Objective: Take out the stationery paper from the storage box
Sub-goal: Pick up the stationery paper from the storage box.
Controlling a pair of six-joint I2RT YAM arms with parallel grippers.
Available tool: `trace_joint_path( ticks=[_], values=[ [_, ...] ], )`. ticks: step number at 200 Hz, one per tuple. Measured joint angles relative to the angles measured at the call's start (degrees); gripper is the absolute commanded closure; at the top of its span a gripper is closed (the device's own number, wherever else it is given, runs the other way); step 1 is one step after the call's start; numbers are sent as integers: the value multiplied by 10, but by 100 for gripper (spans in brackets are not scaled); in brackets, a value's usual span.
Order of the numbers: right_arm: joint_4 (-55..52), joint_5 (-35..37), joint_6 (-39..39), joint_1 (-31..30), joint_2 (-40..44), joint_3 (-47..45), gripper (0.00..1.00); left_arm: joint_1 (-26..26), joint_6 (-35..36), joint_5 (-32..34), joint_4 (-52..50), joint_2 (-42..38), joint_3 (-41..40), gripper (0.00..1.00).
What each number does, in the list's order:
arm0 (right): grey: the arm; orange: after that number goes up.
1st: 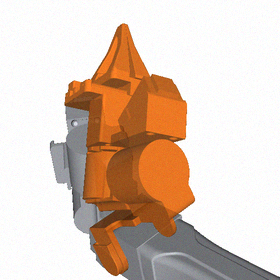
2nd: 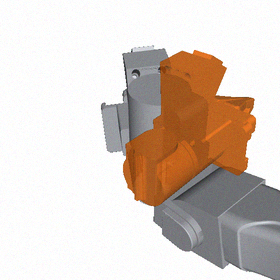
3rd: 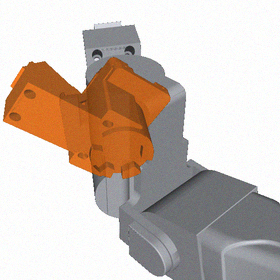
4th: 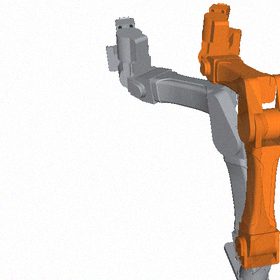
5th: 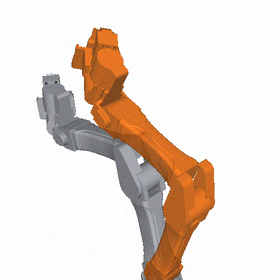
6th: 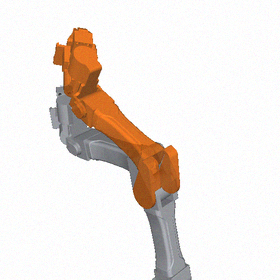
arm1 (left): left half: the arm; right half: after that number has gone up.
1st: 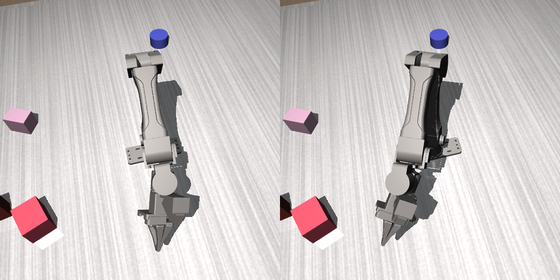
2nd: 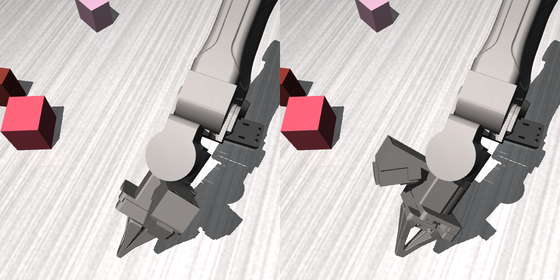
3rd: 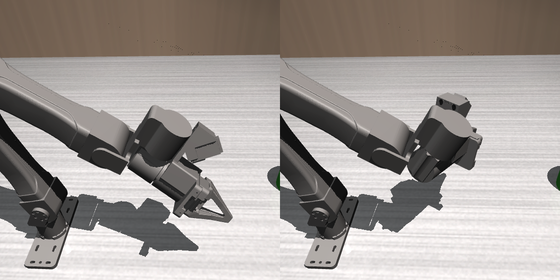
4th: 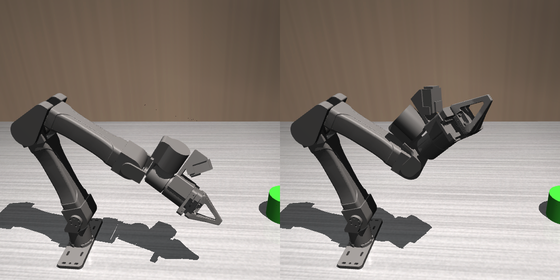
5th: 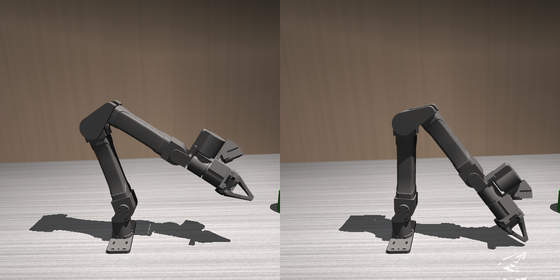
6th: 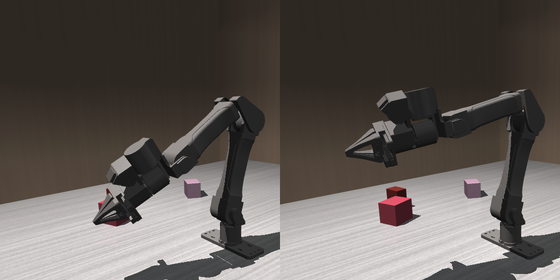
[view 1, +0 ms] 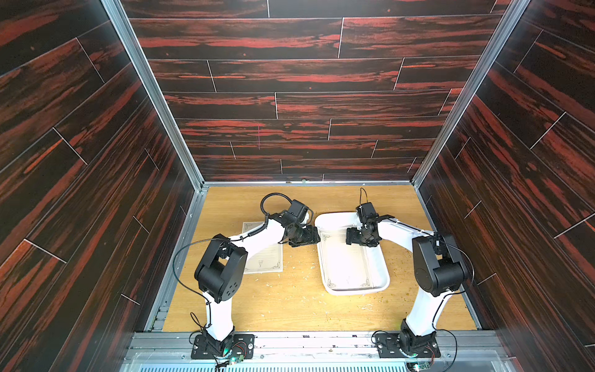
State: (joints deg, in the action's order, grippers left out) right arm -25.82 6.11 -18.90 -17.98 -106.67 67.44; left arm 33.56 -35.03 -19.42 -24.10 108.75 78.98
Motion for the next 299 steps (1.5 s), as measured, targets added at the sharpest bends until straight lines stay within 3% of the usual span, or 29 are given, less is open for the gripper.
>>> trace_joint_path(
  ticks=[180,299],
  values=[
    [-6,36,-2,-7,0,0,14,2,-2,-2,1,8,0,29],
    [3,2,-14,-7,26,-26,35,3,-3,-7,1,8,0,30]
  ],
)
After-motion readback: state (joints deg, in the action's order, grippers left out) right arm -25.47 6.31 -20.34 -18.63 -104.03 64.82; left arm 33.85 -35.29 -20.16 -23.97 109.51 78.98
